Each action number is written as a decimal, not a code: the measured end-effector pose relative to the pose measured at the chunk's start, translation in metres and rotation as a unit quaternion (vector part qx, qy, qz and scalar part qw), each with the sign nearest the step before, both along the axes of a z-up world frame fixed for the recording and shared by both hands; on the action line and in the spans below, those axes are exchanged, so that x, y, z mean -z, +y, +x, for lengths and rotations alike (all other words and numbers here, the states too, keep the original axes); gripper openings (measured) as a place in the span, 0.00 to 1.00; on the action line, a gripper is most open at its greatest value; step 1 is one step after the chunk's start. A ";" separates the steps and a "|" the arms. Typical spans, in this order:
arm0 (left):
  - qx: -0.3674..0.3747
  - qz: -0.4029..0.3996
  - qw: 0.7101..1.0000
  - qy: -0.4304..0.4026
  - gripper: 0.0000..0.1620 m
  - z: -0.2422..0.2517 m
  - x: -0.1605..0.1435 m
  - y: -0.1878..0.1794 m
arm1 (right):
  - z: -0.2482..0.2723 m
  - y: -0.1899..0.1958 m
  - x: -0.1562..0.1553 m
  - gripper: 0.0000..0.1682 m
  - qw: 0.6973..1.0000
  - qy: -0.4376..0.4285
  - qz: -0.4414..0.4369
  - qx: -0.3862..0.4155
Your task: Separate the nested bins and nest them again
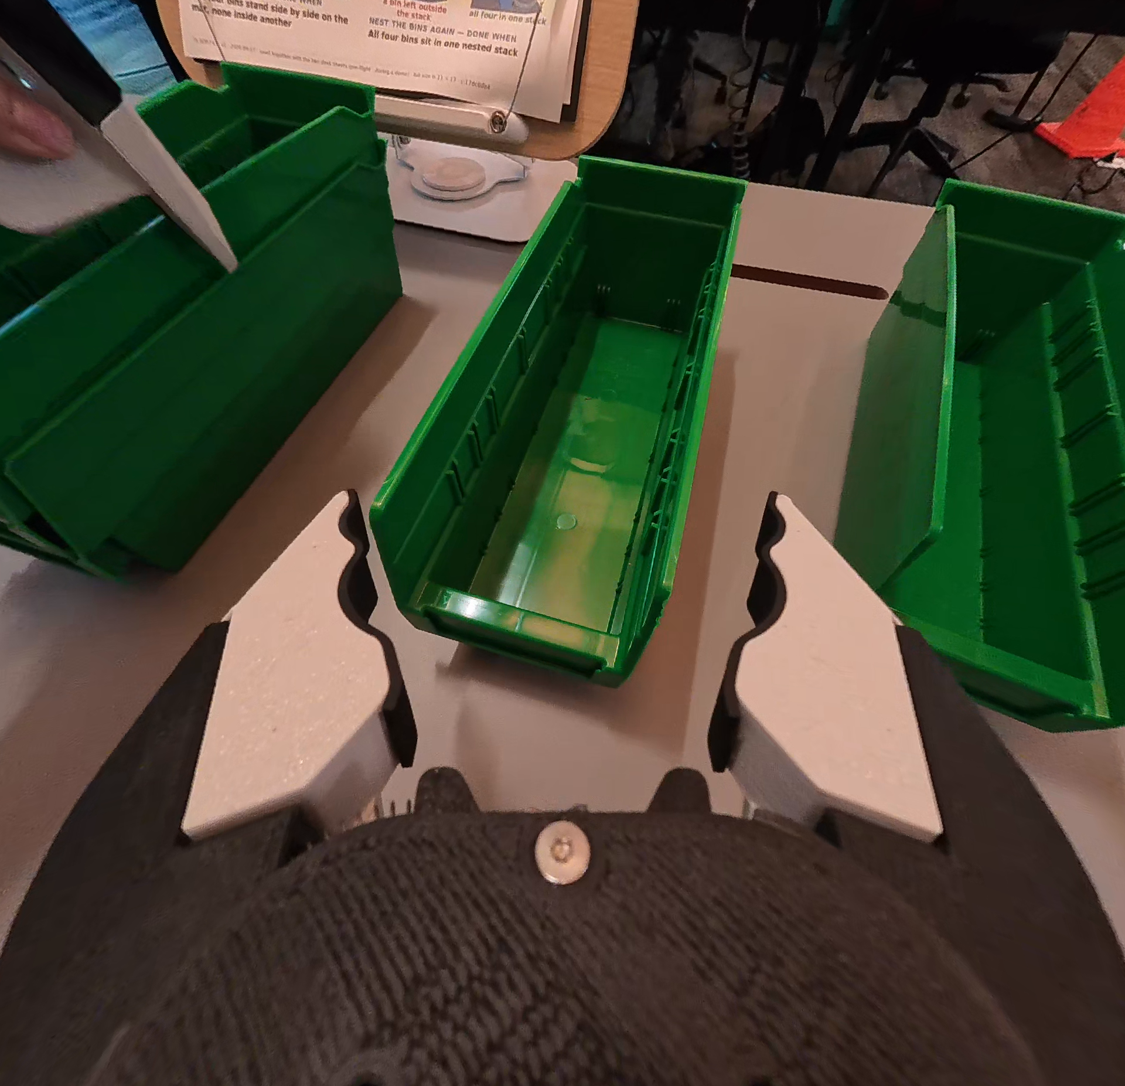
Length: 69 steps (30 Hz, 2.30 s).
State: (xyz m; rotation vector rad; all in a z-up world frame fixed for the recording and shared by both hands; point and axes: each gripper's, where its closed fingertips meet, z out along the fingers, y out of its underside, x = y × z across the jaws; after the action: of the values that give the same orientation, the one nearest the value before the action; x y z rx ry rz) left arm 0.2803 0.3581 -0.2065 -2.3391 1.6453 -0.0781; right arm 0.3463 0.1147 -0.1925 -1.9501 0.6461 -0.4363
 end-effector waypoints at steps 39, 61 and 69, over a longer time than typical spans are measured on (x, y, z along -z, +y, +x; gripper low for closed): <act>0.013 -0.009 0.999 -0.042 0.49 -0.024 -0.049 0.016 | -0.021 0.022 0.012 0.73 0.999 0.022 -0.013 -0.044; -0.037 0.004 0.999 -0.021 0.47 -0.029 -0.021 0.007 | -0.046 0.048 0.016 0.71 0.996 0.021 -0.018 -0.086; -0.019 0.033 0.999 -0.029 0.46 -0.021 -0.043 -0.004 | -0.069 0.067 -0.004 0.57 0.992 0.004 0.022 -0.123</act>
State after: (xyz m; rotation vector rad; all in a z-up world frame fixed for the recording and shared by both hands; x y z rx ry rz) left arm 0.2596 0.3540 -0.1638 -2.2967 1.5522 -0.0816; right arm 0.2770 0.1812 -0.1887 -1.9589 0.4095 -0.2589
